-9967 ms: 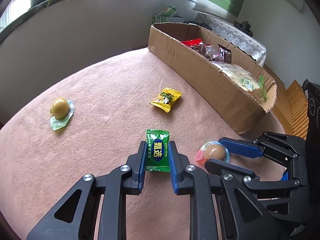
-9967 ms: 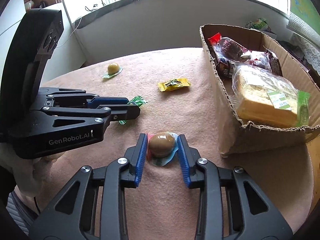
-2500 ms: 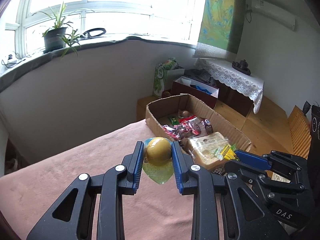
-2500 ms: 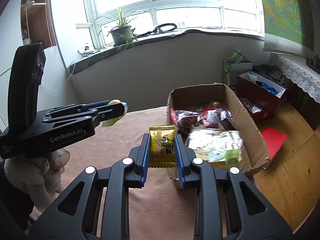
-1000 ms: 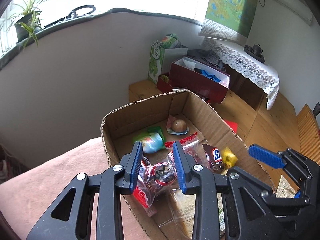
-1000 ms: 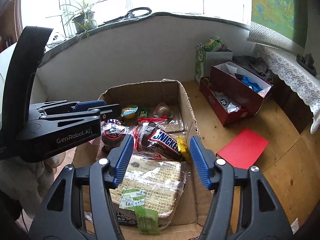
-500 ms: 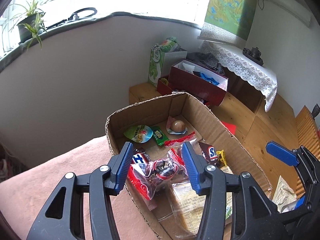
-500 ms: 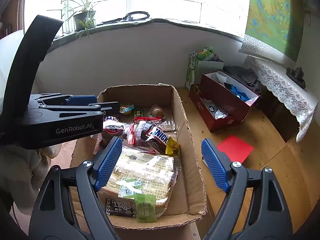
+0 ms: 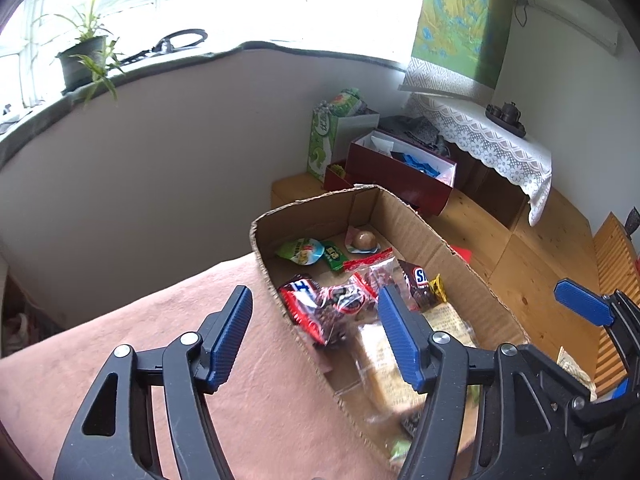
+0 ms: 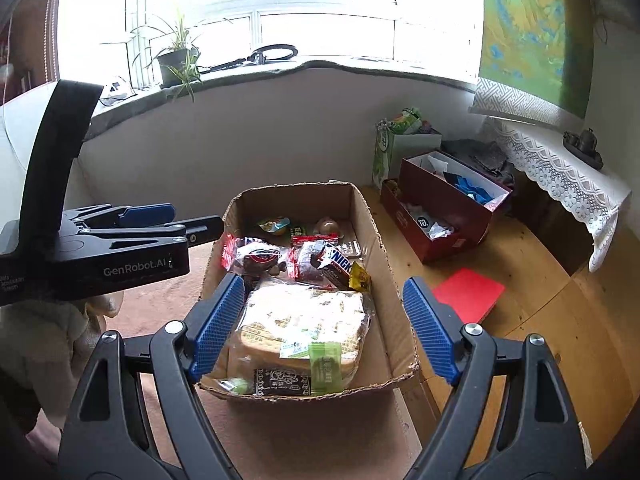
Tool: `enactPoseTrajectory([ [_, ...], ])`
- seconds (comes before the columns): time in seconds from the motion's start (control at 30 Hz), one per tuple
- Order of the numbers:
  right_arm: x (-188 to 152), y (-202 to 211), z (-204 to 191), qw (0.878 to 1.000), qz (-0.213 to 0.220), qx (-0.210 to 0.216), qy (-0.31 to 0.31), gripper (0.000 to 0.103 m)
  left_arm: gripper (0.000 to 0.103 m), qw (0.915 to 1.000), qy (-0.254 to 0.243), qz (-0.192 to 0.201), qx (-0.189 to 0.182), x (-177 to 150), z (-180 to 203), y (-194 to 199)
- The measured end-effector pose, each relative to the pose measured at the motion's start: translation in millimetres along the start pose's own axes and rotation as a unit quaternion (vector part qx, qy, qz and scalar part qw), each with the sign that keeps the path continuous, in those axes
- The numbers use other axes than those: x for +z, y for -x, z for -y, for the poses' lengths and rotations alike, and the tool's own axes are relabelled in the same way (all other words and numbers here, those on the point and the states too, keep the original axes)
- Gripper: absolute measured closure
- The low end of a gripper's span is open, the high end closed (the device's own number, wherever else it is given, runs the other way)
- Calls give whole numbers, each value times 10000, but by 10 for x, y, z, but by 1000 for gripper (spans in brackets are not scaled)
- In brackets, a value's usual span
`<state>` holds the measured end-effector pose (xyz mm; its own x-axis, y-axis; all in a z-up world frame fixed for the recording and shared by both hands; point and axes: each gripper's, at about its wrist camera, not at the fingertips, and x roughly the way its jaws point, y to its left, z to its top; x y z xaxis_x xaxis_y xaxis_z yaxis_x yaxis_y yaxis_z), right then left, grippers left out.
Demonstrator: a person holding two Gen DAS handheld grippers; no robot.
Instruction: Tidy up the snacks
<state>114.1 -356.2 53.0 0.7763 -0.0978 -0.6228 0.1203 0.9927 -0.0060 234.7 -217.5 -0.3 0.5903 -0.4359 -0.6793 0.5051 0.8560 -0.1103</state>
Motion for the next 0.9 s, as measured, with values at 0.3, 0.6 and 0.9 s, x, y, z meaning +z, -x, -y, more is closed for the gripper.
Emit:
enactPoseTrajectory([
  [0.3,-103,383,-237,9997,227,50,30,18,27,9988,113,469,128,-324,-64,634],
  [0.6,-226,783,-464,9983,554,173,-89,0,25,9950,336,849,407,-729,-106,1236],
  [0.9,-387,1016,-636,9972,659,288,-187,0,21,9916,503,988,665,-1068,-110,1613],
])
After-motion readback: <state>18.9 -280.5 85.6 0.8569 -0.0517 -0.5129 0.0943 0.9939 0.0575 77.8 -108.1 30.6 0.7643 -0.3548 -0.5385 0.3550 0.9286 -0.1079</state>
